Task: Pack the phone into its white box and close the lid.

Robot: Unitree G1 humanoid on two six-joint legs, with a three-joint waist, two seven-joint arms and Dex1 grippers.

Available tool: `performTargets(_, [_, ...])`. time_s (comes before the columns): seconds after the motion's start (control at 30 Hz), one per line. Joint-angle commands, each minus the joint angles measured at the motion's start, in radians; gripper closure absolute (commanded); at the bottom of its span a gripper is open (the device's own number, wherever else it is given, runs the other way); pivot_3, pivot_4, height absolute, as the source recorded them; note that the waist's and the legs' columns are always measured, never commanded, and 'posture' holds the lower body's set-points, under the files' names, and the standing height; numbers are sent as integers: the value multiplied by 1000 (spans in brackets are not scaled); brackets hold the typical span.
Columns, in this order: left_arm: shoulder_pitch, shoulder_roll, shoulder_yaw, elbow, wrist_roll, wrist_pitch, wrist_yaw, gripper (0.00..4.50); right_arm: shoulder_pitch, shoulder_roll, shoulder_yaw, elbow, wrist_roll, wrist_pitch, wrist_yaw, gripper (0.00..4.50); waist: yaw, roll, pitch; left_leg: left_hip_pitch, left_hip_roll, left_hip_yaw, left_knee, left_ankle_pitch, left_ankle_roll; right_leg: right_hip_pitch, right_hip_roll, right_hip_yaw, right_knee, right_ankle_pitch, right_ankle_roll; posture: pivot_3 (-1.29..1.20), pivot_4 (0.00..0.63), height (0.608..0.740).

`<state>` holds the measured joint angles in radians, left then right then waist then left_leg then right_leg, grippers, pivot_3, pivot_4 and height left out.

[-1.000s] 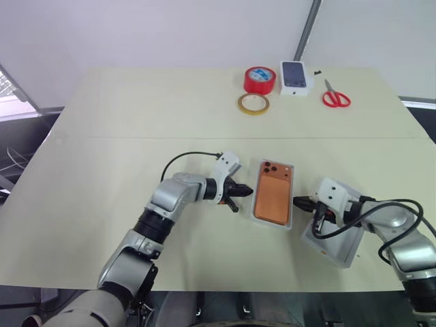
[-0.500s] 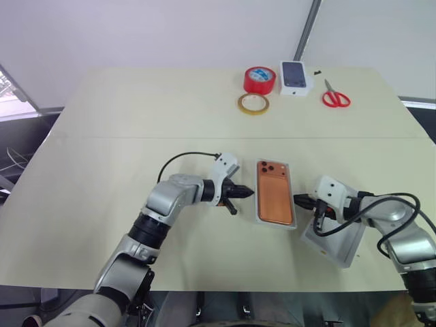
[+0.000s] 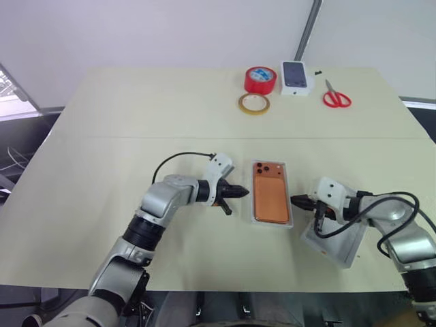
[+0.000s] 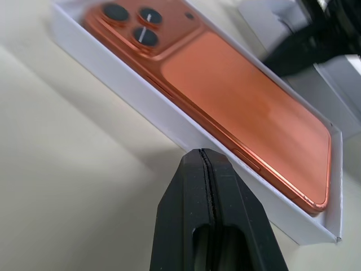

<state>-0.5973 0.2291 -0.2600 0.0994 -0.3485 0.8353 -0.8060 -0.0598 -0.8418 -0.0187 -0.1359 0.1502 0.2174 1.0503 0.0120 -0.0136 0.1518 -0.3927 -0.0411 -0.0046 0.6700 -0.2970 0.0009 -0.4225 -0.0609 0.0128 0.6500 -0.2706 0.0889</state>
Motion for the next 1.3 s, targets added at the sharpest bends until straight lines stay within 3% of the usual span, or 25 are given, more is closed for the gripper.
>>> performTargets(0.03, [-20,14,37,-34,-21,-16,-12,4500,54,-38,-51,-119,58,55,21,4435,0,0,0,0,0,0,0,0,0,0,0,0,0,0,0,0,150,740])
performTargets(0.33, [-20,24,48,-38,-30,-33,-18,4500,226,-139,-144,-166,103,62,90,4435,2,0,0,0,0,0,1,-1,1,1,0,0,0,0,0,0,150,740])
performTargets(0.43, [-23,36,62,-32,-33,-46,-28,4500,262,-188,-157,-113,42,-19,104,4435,1,0,0,0,0,0,1,-1,3,1,0,0,0,0,0,0,150,740])
performTargets(0.8, [38,167,126,-53,-59,-131,-122,4500,282,-229,-262,-22,52,-110,133,4435,1,0,0,1,0,0,1,-1,2,2,0,0,0,0,0,0,150,740])
performTargets(0.83, [48,175,138,-57,-75,-131,-138,4247,258,-212,-268,-28,85,-62,117,4482,1,0,0,1,0,0,2,-1,2,2,0,0,0,0,0,0,150,740])
performTargets(0.9, [80,196,156,-86,-93,-168,-177,3669,182,-151,-292,-67,201,72,60,3916,-3,0,0,1,1,0,2,-1,2,2,0,0,0,0,0,0,150,740])
performTargets(0.97, [110,215,168,-116,-104,-218,-219,2711,125,-102,-315,-100,263,163,-5,3131,-7,0,0,1,2,0,3,-1,2,2,0,0,0,0,0,0,150,740])
performTargets(1.13, [170,293,211,-176,-169,-302,-361,63,90,-17,-351,-200,279,334,-208,540,0,1,0,1,2,0,3,-1,1,2,0,0,0,0,0,0,150,740])
performTargets(1.17, [176,303,214,-185,-178,-305,-374,0,97,-7,-357,-217,276,356,-236,11,0,1,0,0,2,0,3,-1,1,2,0,0,0,0,0,0,150,740])
performTargets(1.3, [201,323,244,-164,-174,-396,-411,0,215,17,-384,-336,221,372,-316,11,6,2,-1,0,2,0,3,-5,9,2,-1,0,0,0,0,0,150,740])
